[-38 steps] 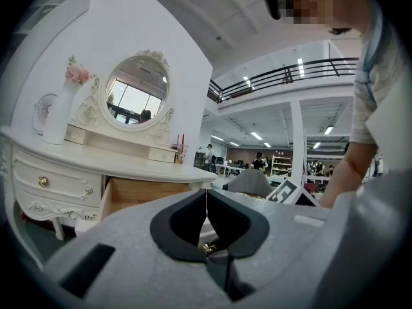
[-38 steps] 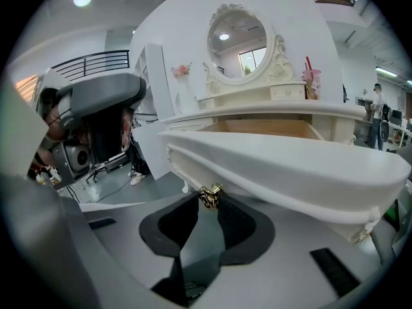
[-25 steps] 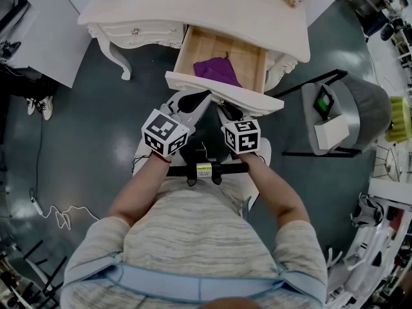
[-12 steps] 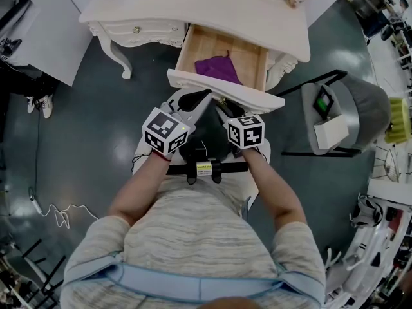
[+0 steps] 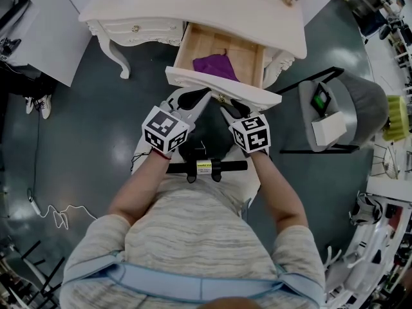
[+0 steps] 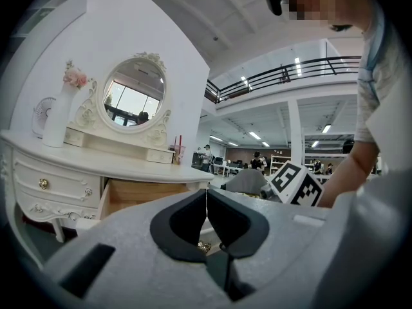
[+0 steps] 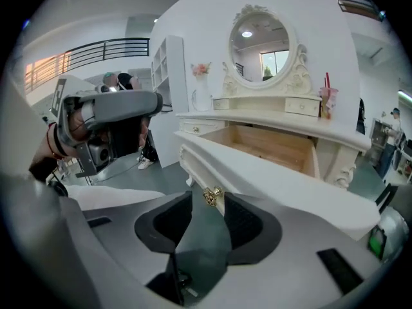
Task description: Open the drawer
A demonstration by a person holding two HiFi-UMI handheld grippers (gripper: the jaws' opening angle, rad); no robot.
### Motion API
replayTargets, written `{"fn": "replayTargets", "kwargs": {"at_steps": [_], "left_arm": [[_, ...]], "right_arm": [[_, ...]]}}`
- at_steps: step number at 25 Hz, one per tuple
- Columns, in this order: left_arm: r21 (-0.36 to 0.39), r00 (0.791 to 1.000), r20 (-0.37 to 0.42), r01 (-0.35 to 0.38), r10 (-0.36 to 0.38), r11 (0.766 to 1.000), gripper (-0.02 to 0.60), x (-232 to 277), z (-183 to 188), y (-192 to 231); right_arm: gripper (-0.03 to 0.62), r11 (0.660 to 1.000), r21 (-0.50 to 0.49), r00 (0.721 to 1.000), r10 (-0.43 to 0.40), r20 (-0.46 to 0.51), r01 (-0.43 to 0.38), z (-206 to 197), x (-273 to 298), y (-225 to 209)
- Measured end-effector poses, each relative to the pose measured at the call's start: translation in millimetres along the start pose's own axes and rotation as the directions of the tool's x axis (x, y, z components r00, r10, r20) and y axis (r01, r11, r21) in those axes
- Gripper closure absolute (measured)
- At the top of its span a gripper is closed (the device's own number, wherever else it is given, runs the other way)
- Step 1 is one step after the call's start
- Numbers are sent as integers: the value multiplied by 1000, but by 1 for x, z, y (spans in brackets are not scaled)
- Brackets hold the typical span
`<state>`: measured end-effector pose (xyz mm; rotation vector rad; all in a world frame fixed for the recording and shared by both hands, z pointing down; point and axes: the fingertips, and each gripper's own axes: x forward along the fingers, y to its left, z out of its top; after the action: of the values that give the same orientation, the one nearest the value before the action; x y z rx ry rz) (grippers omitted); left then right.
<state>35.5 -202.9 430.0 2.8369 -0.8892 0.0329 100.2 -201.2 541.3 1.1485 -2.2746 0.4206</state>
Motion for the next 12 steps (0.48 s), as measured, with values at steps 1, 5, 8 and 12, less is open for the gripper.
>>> {"fn": "replayTargets", "kwargs": {"at_steps": [1,5,8,12], "left_arm": [[1,1000,1,1,-1,1000,568,0,0,-1],[10,1000,3,6,-6,1000,568,2,2,-4],[15,1000,2,8,-8,1000,568,2,3,-5],[23,1000,16,13,-13,1000,568,1,11,-8]], "right_arm": [[451,1000,-22,1000,4,1,-4,3,-5,-1],[453,999,-41,998,35,49,-33,26,-26,0],[454,998,-41,992,52,118,-47,49,-39,7],[522,999,-23,967,42,253,-37,81,-60,16]]}}
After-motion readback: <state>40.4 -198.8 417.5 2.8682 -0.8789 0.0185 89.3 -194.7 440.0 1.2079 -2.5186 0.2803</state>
